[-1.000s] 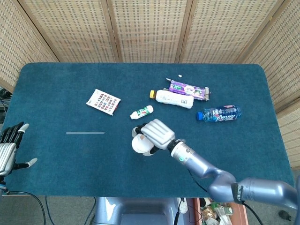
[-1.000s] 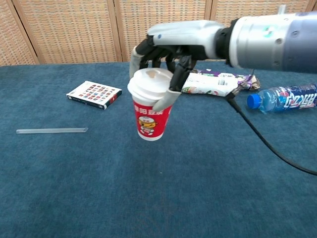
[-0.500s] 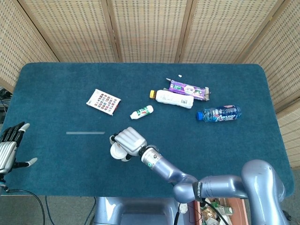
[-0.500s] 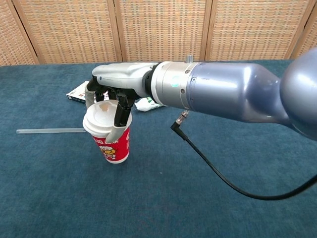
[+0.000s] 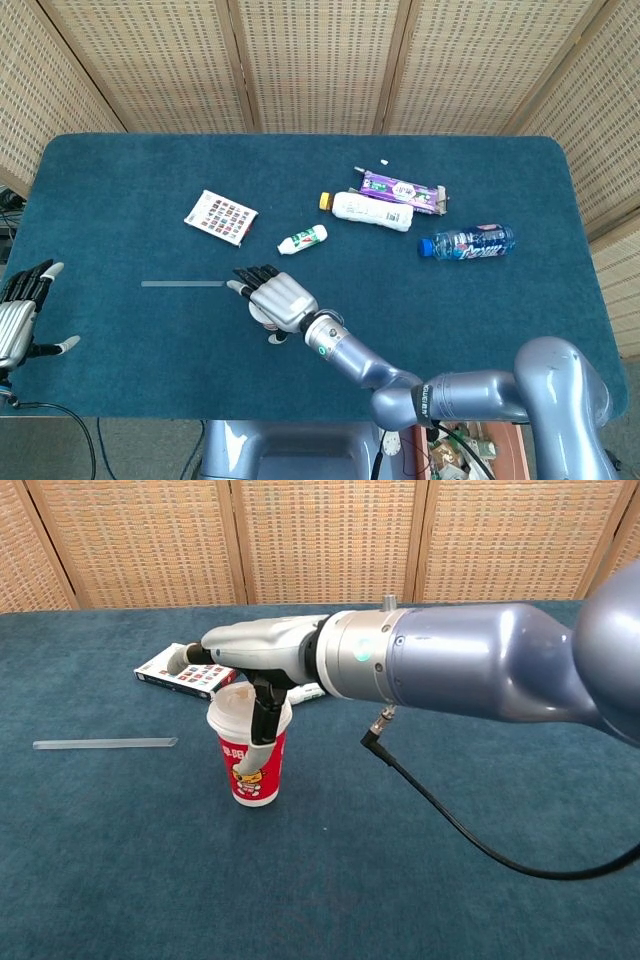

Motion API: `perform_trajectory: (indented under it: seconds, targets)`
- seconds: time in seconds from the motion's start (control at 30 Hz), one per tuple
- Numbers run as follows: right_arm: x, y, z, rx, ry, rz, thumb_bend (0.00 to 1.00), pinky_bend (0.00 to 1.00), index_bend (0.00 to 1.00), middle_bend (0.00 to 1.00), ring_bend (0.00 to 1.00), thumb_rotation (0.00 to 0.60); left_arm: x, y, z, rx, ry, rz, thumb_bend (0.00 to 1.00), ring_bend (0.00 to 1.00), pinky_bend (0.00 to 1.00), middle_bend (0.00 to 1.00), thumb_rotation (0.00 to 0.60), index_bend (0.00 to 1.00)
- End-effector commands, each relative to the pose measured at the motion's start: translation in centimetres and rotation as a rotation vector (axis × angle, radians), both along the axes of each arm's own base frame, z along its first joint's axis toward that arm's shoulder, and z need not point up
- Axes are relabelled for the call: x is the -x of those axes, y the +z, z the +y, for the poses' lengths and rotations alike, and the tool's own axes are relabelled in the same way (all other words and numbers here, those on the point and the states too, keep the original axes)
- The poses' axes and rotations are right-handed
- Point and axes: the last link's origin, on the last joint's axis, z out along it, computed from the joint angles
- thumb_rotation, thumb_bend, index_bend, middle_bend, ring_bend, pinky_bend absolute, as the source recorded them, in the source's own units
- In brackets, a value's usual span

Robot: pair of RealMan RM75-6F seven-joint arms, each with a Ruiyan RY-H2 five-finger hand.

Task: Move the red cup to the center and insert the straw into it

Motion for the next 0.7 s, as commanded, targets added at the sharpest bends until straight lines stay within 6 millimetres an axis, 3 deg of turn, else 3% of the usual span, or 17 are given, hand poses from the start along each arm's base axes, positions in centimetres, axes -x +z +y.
perform_trajectory:
  seconds: [0.03,0.4,0.57,0.7]
  targets:
    - [0.1,0.3,0.1,0.003,0.006,0.002,0.0,0.1,0.07,0.0,0.0,0.6,0.0,-0.1,0.0,0.002,0.001,0.001,0.13,0.0,0.0,0.0,0.6,0.0]
    - [1.3,3.3,1.2,0.016,0.034,0.039,0.0,0.01,0.0,0.0,0.0,0.6,0.0,-0.1,0.0,0.001,0.002,0.001,0.13,0.0,0.0,0.0,0.6,0.0]
    - [3.3,6.8,1.9,0.057,0.057,0.12,0.0,0.0,0.0,0.0,0.0,0.6,0.0,-0.1,0.1,-0.006,-0.005,0.0,0.13,0.0,0.0,0.0,0.6,0.0]
    - [6.4,10.3,1.4,0.165,0.063,0.143,0.0,0.0,0.0,0.0,0.0,0.6,-0.2,-0.1,0.2,-0.028,-0.035,0.003,0.13,0.0,0.0,0.0,0.6,0.0]
